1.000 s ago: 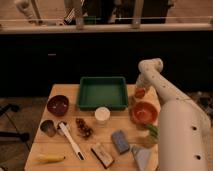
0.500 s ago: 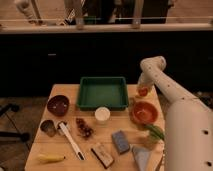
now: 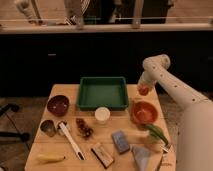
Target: Place apple in metal cup
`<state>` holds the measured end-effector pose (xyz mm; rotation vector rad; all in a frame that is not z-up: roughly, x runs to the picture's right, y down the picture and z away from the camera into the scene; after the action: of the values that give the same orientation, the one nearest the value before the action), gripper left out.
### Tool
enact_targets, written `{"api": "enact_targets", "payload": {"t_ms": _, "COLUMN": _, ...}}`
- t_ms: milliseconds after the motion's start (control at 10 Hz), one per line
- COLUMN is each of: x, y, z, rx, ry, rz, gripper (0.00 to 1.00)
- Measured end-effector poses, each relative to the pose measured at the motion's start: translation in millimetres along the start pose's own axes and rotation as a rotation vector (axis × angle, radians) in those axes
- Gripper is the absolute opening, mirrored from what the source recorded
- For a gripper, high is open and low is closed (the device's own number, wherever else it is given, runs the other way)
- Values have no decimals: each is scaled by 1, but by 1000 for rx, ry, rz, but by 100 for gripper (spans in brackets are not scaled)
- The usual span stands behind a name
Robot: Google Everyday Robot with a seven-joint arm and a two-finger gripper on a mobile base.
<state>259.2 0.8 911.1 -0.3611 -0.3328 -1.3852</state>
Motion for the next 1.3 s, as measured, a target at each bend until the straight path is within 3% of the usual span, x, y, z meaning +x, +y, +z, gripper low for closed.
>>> {"api": "enact_targets", "payload": {"t_ms": 600, "x": -19, "y": -36, "z": -40, "rx": 51, "ry": 66, "rz": -95, "gripper": 0}}
{"api": "enact_targets", "payload": {"t_ms": 1000, "x": -38, "y": -73, "z": -73, "rx": 94, "ry": 118, "rz": -199, "gripper": 0}}
{"api": "enact_targets", "payload": {"t_ms": 1300, "x": -58, "y": -87, "z": -94, "rx": 126, "ry": 138, "rz": -269, "gripper": 0}}
